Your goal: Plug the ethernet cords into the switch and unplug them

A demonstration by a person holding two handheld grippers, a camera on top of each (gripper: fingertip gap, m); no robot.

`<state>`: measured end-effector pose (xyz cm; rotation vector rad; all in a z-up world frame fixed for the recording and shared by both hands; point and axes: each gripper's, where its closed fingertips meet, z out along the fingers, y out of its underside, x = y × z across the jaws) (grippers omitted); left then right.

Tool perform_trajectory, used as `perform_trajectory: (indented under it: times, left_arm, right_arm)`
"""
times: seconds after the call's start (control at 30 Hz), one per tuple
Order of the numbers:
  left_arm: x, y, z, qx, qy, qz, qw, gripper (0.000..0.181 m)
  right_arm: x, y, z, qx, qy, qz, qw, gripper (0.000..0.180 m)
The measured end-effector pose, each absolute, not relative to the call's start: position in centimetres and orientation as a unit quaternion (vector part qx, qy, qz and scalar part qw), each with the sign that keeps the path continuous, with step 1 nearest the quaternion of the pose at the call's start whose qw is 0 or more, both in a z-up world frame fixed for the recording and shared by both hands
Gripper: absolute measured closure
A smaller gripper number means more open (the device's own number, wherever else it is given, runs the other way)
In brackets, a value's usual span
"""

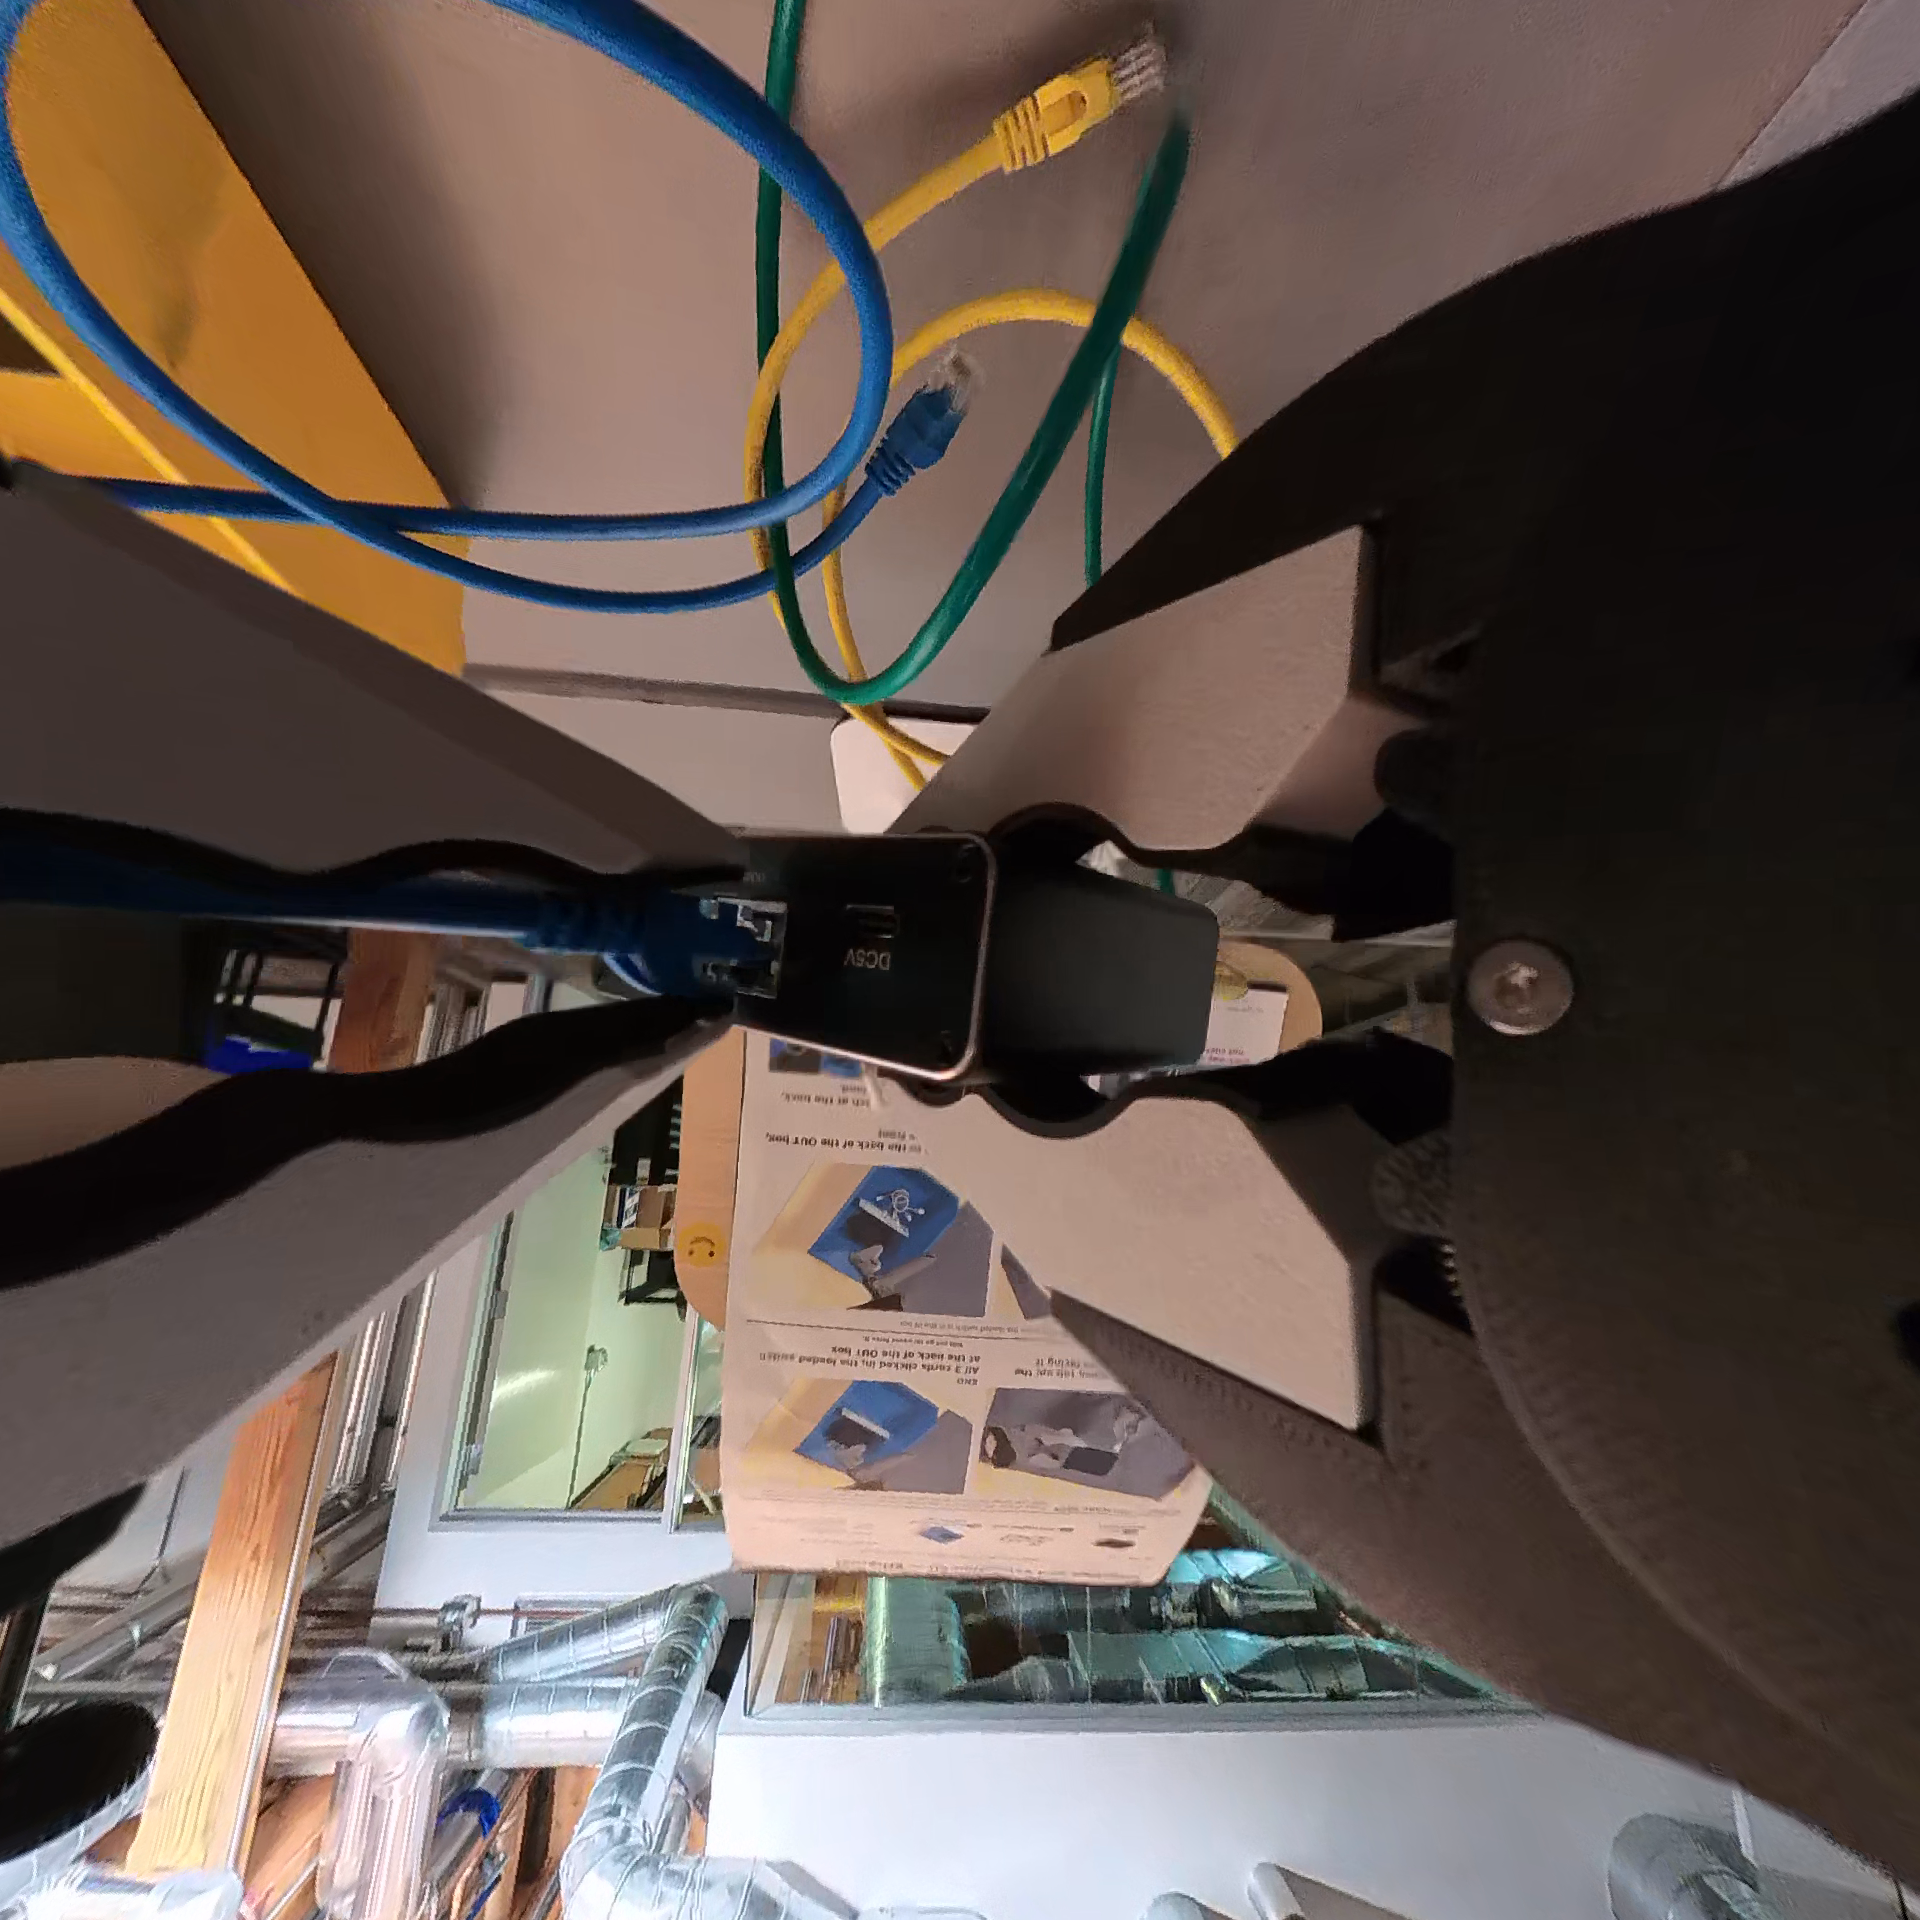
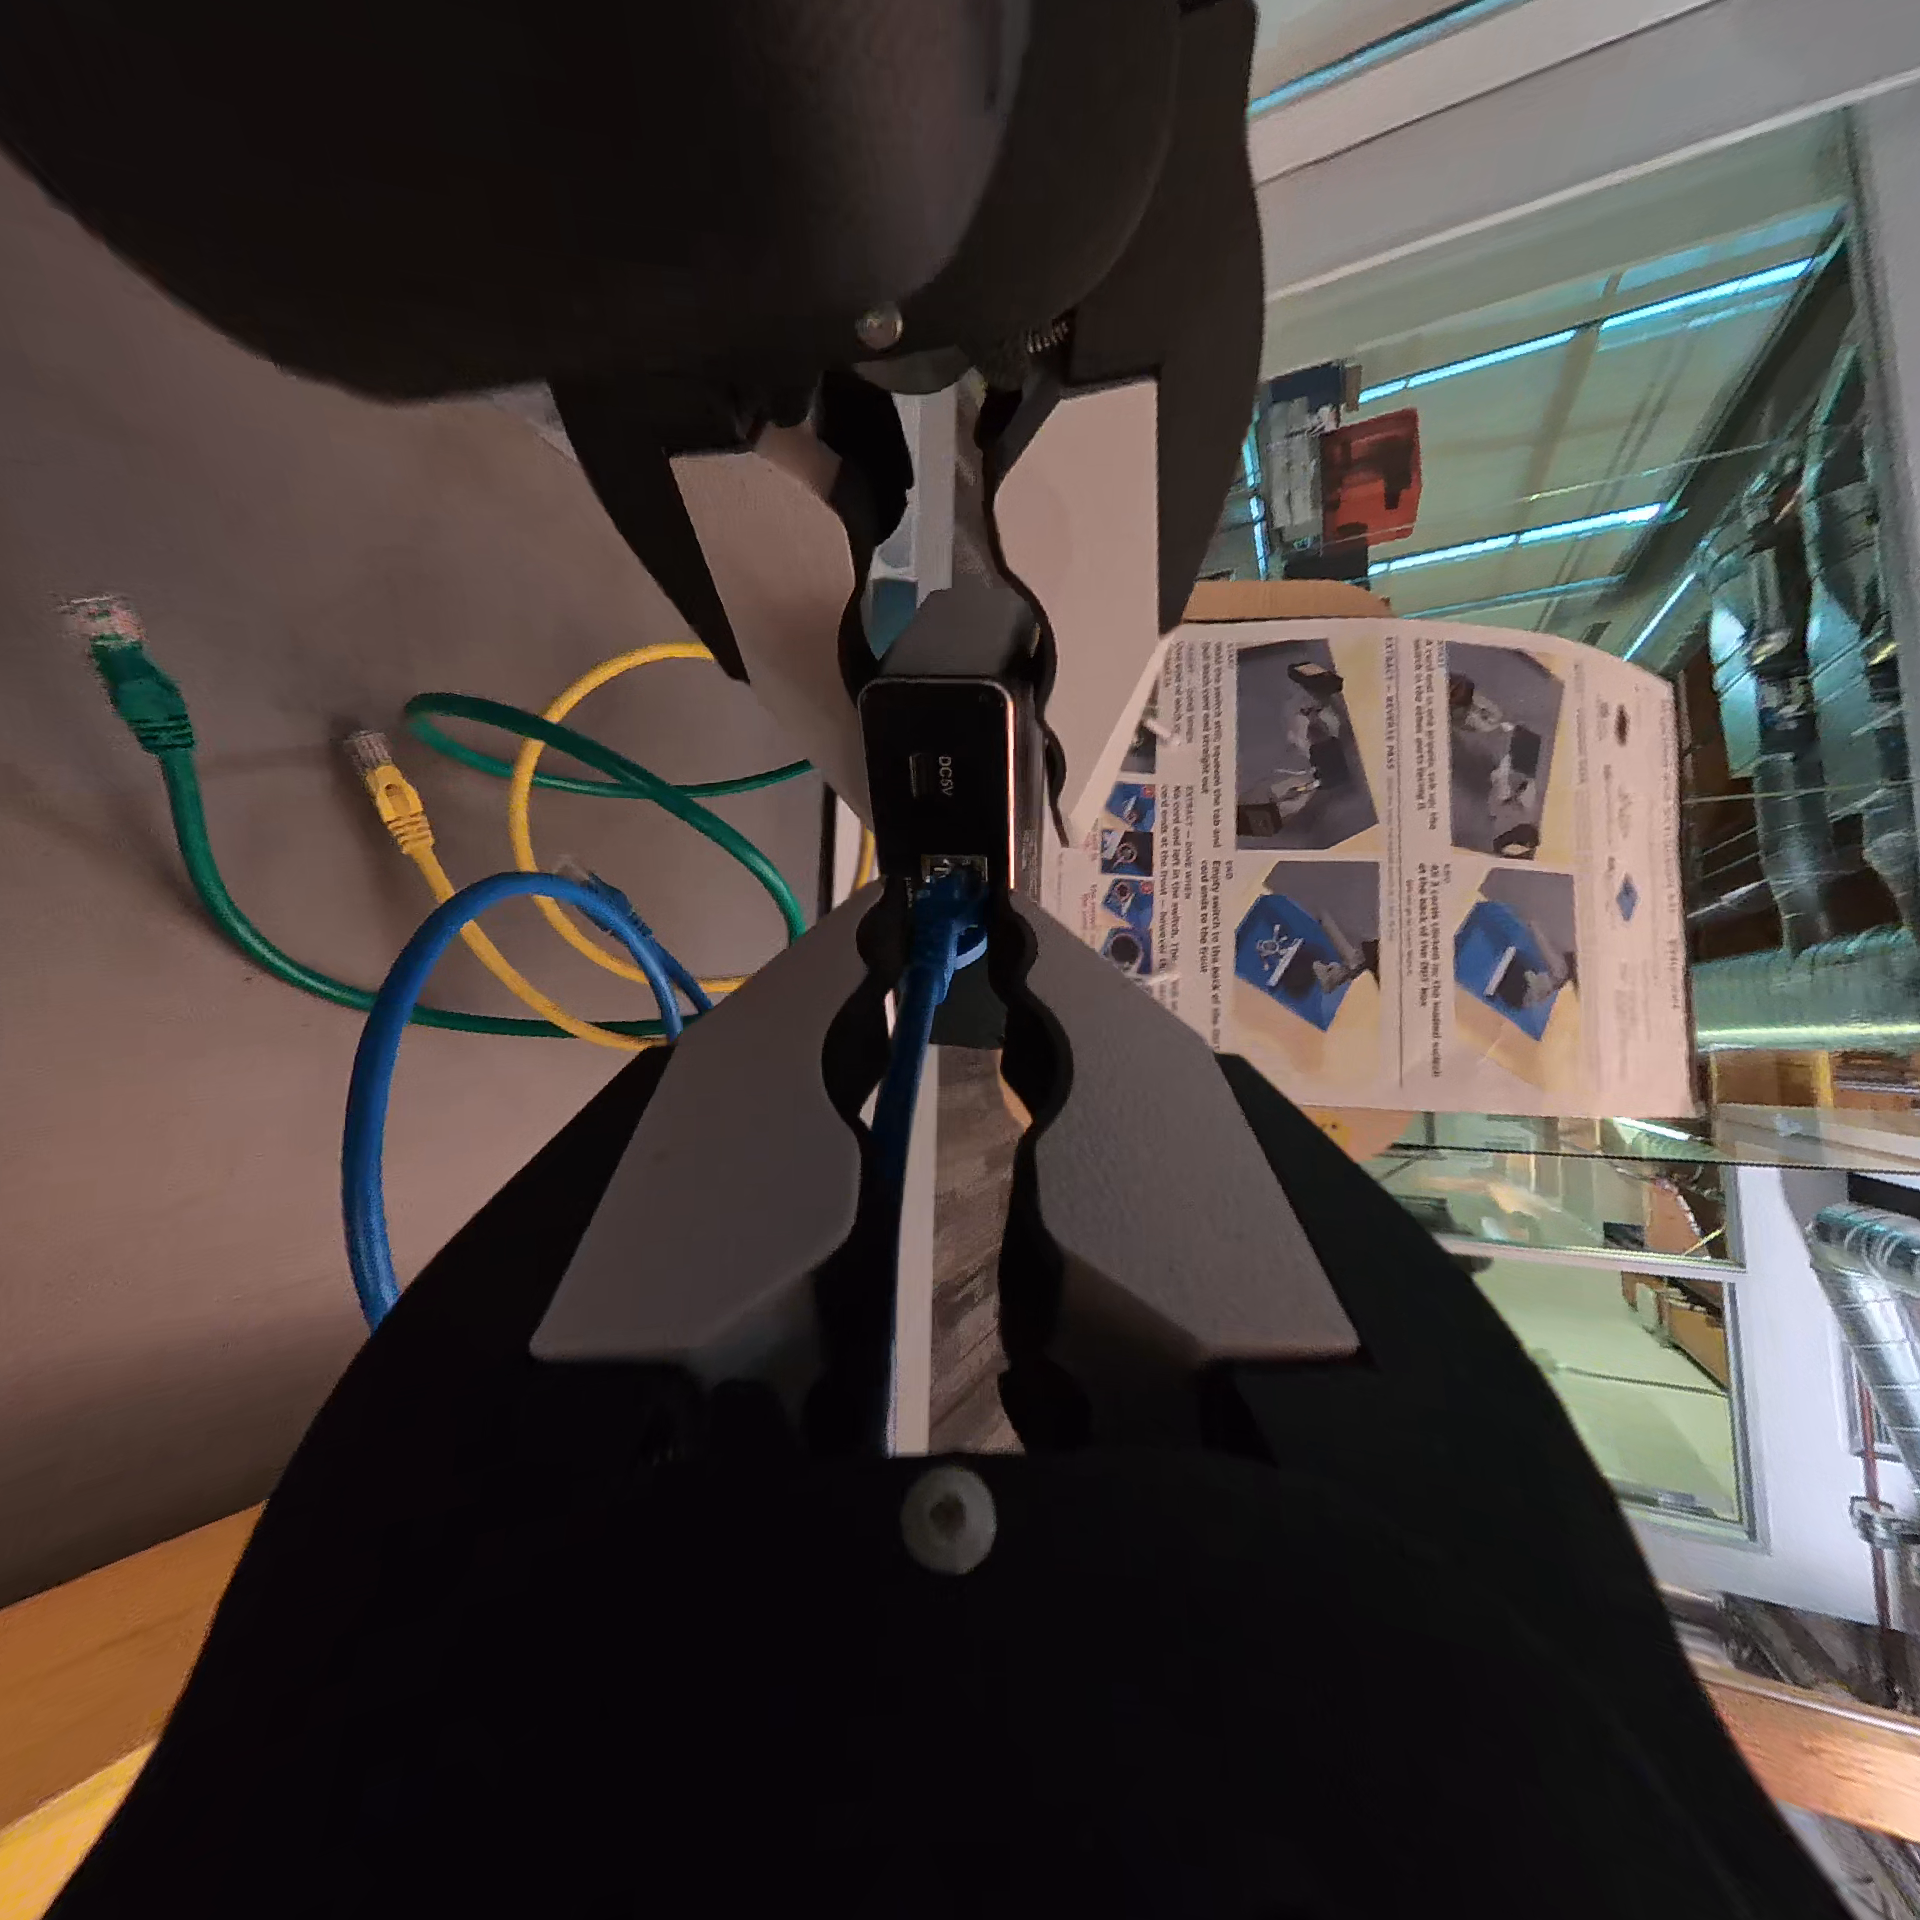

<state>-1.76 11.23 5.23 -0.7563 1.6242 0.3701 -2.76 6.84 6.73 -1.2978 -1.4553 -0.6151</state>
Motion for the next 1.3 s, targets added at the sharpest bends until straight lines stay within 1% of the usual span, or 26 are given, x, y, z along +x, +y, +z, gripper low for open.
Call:
perform_trajectory:
  times: [0.1,0.23,0.5,0.9,0.93,0.97,1.0,1.03,1.07,1.1,1.13,1.2,1.3]
  left_arm:
    - [-1.6,11.6,4.6,-0.34,0.71,0.158,0.597,0.145]
    - [-1.4,11.5,5.0,-0.337,0.704,0.152,0.607,0.145]
    - [-1.0,11.4,4.4,-0.355,0.711,0.133,0.592,0.143]
    - [0.0,11.8,3.1,-0.355,0.721,0.093,0.588,0.142]
    - [0.1,11.9,2.8,-0.357,0.722,0.091,0.585,0.142]
    - [-0.4,13.3,3.0,-0.378,0.702,0.116,0.592,0.147]
    - [-1.7,15.6,4.5,-0.408,0.656,0.154,0.616,0.147]
    - [-3.4,17.2,6.3,-0.436,0.622,0.147,0.633,0.147]
    - [-4.5,17.3,8.0,-0.461,0.604,0.088,0.645,0.147]
    - [-5.1,16.4,9.5,-0.465,0.598,0.022,0.652,0.148]
    - [-5.6,15.4,10.6,-0.456,0.596,-0.016,0.66,0.148]
    - [-6.5,15.0,11.9,-0.444,0.584,-0.021,0.679,0.148]
    - [-7.5,15.2,12.7,-0.445,0.57,0.0,0.691,0.147]
  right_arm:
    - [-2.5,7.1,6.0,-0.554,-0.61,-0.254,0.507,0.164]
    - [-2.4,6.9,6.3,-0.563,-0.602,-0.232,0.516,0.164]
    - [-2.0,6.9,5.7,-0.592,-0.595,-0.209,0.503,0.164]
    - [-1.1,7.1,4.7,-0.621,-0.588,-0.222,0.469,0.164]
    - [-1.0,7.0,4.5,-0.626,-0.589,-0.221,0.461,0.163]
    - [-1.0,6.6,4.0,-0.633,-0.597,-0.209,0.446,0.165]
    - [-3.0,4.2,1.8,-0.641,-0.644,-0.108,0.404,0.167]
    - [-3.4,4.2,1.2,-0.65,-0.645,-0.108,0.387,0.166]
    - [-2.8,5.6,1.7,-0.644,-0.634,-0.168,0.395,0.165]
    - [-3.1,6.1,2.8,-0.621,-0.629,-0.177,0.433,0.166]
    - [-3.6,5.8,3.9,-0.61,-0.625,-0.152,0.463,0.166]
    - [-3.3,5.4,6.0,-0.599,-0.606,-0.128,0.507,0.167]
    - [-1.1,5.5,8.8,-0.59,-0.568,-0.142,0.556,0.166]
